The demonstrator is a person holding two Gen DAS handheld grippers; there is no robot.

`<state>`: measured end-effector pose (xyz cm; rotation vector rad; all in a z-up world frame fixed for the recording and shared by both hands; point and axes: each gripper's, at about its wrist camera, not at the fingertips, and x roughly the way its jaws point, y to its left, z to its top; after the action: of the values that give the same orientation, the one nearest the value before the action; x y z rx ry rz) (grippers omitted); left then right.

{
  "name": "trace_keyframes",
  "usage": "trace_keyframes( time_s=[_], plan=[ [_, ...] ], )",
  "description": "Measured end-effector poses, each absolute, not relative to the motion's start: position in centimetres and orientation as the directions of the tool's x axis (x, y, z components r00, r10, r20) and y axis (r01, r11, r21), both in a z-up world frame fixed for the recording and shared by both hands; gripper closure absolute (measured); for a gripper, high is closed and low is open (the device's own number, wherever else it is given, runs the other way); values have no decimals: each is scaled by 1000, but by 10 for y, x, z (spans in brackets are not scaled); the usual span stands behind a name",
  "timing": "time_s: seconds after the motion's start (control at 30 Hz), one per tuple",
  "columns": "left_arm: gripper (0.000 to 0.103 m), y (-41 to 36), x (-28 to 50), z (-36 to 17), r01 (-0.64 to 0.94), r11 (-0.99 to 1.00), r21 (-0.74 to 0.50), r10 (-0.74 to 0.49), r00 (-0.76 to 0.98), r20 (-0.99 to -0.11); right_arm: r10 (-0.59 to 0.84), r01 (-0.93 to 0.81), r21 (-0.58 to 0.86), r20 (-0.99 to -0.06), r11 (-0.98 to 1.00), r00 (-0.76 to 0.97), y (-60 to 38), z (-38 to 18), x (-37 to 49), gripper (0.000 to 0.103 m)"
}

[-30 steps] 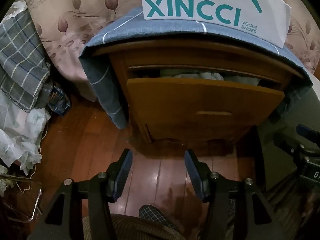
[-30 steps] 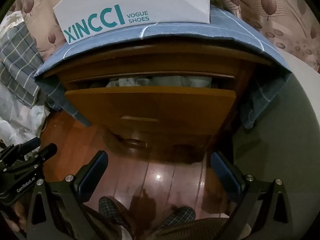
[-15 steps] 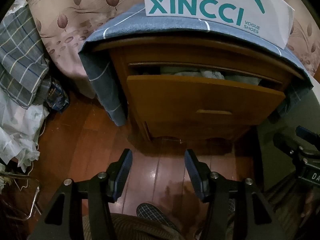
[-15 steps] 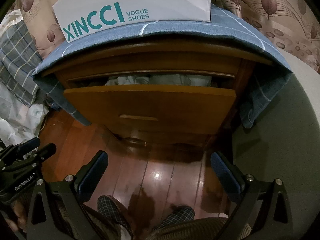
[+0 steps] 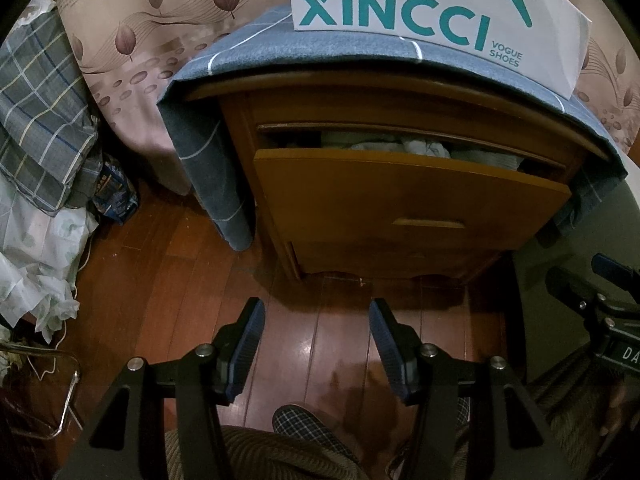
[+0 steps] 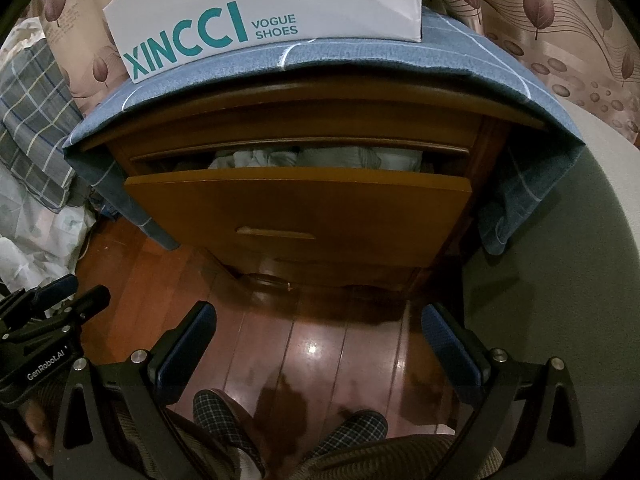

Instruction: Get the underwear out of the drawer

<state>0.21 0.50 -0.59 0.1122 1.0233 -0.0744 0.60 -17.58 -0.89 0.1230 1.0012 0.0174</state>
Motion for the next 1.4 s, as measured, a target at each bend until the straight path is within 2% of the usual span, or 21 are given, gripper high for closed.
trace_keyframes(
  time_s=[1.4],
  plan=[
    [47, 9, 2, -7, 105, 994, 43, -16, 507, -862, 75, 46, 117, -841, 992, 535, -177, -7, 7, 1]
  ],
)
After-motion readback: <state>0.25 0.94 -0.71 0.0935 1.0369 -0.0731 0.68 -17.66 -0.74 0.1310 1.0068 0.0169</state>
